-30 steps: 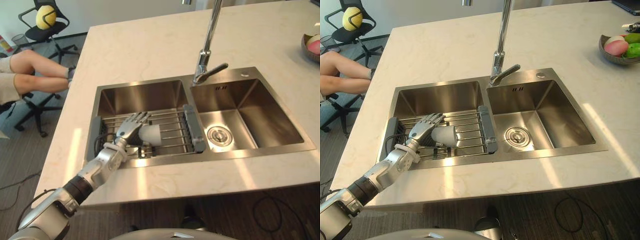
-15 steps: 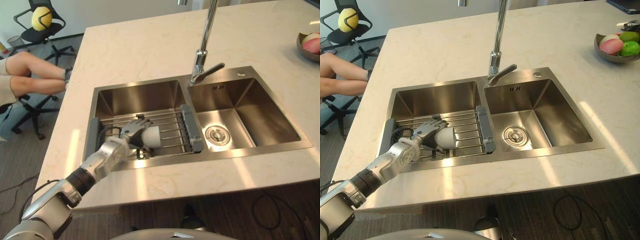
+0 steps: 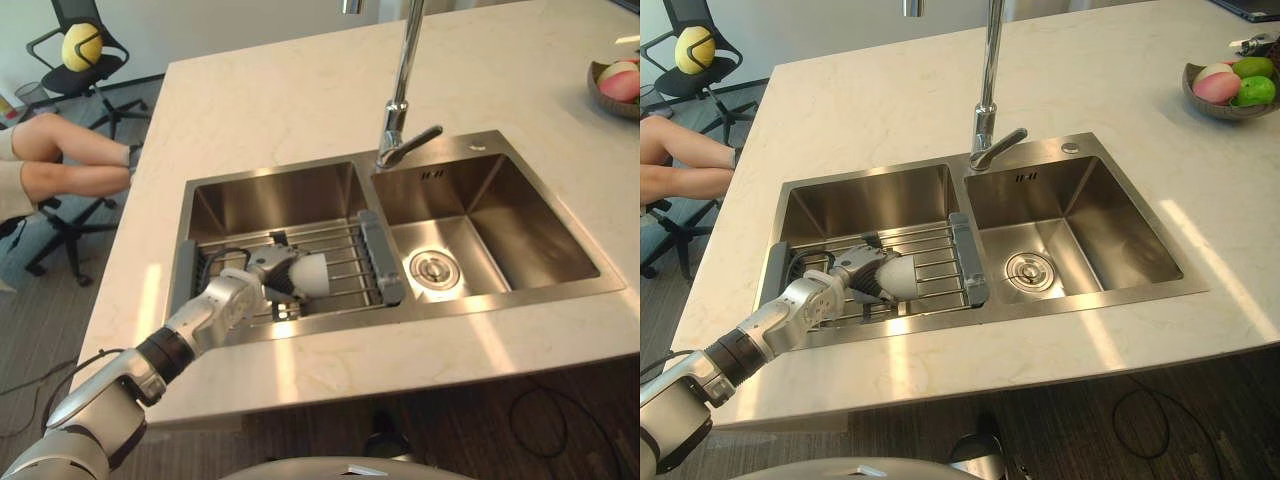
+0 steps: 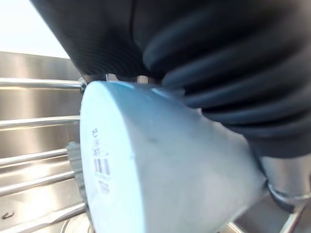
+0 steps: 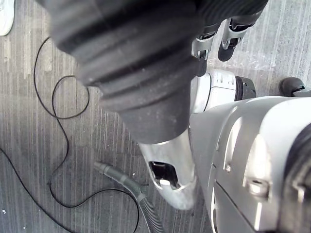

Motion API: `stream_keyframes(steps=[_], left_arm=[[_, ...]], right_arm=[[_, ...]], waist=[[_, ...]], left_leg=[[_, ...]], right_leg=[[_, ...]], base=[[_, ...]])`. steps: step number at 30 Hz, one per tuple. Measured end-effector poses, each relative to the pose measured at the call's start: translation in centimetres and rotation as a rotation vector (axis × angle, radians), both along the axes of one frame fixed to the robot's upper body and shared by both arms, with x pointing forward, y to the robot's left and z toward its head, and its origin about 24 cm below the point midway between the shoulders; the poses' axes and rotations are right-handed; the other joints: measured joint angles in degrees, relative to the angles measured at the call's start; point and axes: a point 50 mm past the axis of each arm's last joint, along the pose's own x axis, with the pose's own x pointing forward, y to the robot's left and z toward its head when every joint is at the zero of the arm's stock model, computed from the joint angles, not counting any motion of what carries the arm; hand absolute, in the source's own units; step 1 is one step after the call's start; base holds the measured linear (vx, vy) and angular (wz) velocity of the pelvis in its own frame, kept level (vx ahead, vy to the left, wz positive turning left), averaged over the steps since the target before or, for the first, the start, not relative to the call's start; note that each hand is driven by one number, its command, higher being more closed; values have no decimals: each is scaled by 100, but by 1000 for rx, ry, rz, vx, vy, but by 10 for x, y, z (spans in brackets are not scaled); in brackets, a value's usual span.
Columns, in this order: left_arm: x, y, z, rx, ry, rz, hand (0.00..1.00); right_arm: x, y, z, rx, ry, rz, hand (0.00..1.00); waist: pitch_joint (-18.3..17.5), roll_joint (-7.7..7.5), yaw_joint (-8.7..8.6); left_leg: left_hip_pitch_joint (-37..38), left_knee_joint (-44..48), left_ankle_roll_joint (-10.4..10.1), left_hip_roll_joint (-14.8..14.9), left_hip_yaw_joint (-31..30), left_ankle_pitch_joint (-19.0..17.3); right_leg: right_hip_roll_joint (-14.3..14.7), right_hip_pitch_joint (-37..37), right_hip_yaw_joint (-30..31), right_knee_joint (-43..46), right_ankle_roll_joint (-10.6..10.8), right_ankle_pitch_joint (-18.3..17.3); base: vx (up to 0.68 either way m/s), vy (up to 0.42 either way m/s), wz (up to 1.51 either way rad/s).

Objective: Walk over to the sink, pick up the cup, carry it to the dishwasher, place the cup inside the dishwasher, then close the dishwasher door

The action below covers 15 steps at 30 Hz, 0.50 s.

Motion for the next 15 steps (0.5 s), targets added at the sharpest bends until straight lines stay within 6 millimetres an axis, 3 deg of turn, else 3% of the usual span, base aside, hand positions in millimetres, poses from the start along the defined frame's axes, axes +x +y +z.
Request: stream_keyframes(steps=[3,9,12,15], left_arm=[[-9,-3,-5,-85,-76,-69,100],[-17,4,7,-318,-238,-113,100],[-33,8,30,-539,-300,-172,100],[-50,8,73,-735,-450,-225,100]], right_arm=[[0,-4,1,-13,-2,4,0],[1,-7,2,-26,-4,24,0],[0,-9,2,-21,-8,29,0],[2,-13,4,-21,-31,45,0]], waist=[[5,41,-11],[62,89,-12],[87,53,57],[89,49,251]], left_leg=[[-9,-1,1,0,-13,1],[-52,-4,14,-8,-152,22],[-133,0,32,-19,-296,59],[-128,3,51,-52,-421,73]], right_leg=[[-1,-2,-23,3,1,-1],[-15,62,-240,36,3,-3],[-33,85,-416,38,3,-3],[-66,179,-597,38,1,-4]], base=[[0,0,1],[-6,-9,11],[-18,-24,24],[-24,-9,20]])
